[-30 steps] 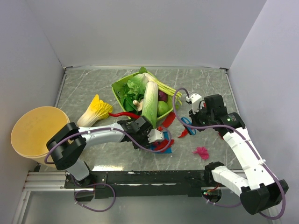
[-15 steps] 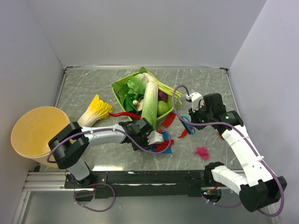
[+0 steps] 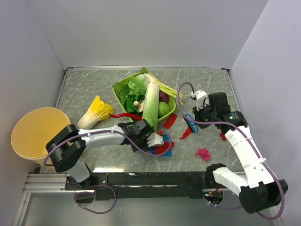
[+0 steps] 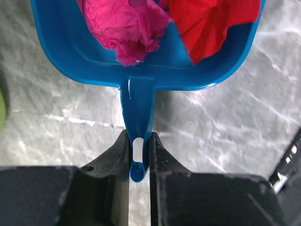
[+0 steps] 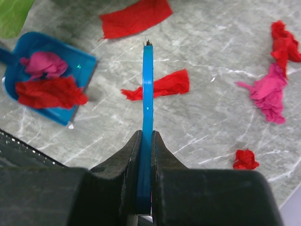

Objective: Sweep away the paper scraps from the table

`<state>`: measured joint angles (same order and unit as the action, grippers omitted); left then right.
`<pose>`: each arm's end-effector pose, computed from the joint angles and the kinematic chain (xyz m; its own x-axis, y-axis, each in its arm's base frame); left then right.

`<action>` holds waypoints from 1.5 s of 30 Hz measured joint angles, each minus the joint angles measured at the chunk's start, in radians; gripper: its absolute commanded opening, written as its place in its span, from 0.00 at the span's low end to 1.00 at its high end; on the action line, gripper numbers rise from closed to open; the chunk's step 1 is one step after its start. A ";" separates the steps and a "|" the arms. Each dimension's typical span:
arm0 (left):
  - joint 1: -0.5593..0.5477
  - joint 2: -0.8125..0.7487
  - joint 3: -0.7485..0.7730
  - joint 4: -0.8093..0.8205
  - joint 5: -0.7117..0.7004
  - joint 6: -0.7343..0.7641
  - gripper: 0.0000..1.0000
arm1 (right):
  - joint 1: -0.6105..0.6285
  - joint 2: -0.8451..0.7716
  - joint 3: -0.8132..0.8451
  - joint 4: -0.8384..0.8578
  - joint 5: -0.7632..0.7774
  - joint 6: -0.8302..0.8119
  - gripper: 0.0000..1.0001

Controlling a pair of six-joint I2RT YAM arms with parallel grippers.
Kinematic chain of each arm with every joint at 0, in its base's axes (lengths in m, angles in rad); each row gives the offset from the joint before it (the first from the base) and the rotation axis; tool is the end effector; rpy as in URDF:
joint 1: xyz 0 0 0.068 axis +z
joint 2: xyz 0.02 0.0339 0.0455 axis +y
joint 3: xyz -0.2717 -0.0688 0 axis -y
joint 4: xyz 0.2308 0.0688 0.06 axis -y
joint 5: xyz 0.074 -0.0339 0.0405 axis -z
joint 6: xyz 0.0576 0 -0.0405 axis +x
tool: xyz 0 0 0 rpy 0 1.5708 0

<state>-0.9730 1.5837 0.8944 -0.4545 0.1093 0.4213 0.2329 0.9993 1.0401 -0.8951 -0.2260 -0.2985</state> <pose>0.1603 -0.2467 0.1652 -0.1211 0.9001 -0.4185 0.9825 0.1688 0.0788 0.1786 0.0556 0.3133 -0.5930 -0.4352 -0.6774 -0.5676 0.8227 -0.0316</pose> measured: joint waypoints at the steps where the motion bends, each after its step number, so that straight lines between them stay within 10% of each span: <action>1: 0.000 -0.016 0.000 -0.014 0.002 0.008 0.01 | -0.007 0.002 0.006 0.003 0.000 0.003 0.00; 23: 0.053 -0.356 0.163 -0.313 0.086 0.170 0.01 | -0.061 0.095 0.055 0.084 -0.003 0.053 0.00; 45: 0.545 -0.494 0.524 -0.631 -0.050 0.055 0.01 | -0.077 0.179 0.062 0.133 -0.081 0.139 0.00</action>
<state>-0.4282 1.0893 1.4185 -1.0855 0.0593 0.4763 0.1558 1.1782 1.1019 -0.7624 -0.3069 -0.1596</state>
